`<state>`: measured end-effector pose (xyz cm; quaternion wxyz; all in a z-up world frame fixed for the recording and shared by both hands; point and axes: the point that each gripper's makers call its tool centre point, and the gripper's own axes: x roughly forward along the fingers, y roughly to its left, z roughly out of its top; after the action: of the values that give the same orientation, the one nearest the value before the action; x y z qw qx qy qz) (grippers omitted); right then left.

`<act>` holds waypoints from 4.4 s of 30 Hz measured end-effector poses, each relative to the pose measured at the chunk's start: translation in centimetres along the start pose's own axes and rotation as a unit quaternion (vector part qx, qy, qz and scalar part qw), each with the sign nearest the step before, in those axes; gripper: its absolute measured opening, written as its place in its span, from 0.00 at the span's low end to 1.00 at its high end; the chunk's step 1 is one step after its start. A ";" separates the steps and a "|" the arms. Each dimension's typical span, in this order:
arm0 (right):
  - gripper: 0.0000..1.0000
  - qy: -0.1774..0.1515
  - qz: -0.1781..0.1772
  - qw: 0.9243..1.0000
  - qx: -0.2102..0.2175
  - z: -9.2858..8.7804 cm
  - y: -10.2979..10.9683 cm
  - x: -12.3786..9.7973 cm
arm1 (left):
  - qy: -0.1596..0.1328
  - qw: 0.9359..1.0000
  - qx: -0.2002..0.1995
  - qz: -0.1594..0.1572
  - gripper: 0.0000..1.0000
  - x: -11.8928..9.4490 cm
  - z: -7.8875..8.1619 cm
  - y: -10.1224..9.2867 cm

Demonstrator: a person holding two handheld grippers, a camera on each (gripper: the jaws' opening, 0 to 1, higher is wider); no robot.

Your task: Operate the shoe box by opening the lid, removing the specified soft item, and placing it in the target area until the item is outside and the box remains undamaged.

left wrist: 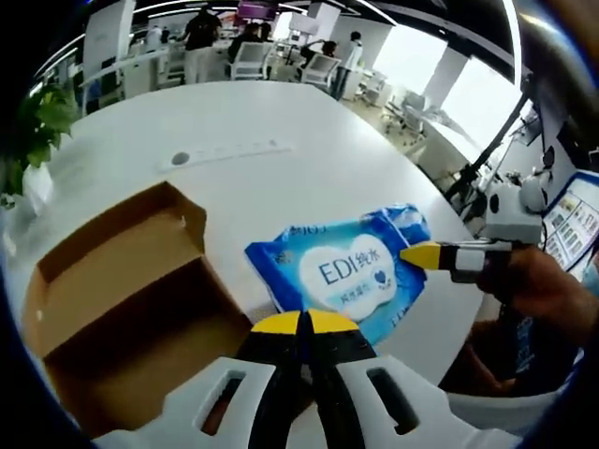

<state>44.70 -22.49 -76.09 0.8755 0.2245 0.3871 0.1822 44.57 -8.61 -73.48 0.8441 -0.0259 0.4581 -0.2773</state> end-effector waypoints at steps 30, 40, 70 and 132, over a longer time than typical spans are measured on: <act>0.00 0.028 -0.026 0.999 0.005 -1.0 -4.2 4.0 | 0.045 0.998 0.041 0.000 0.00 5.2 -1.2 1.3; 0.00 0.020 -0.039 0.999 -0.002 -0.9 -4.7 4.4 | 0.058 0.996 0.070 0.007 0.00 6.2 -1.6 1.4; 0.02 -0.009 -0.077 0.995 -0.060 0.0 -3.6 2.8 | 0.067 0.995 0.070 0.007 0.00 6.0 -2.5 1.7; 0.08 -0.086 0.035 0.996 -0.017 -5.6 12.6 -1.6 | -0.133 0.988 -0.046 -0.057 0.08 -11.0 -6.2 5.0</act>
<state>37.63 -11.38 -71.77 0.9025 0.2375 0.2990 0.1994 37.25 2.33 -70.22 0.8782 -0.1274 0.3515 -0.2982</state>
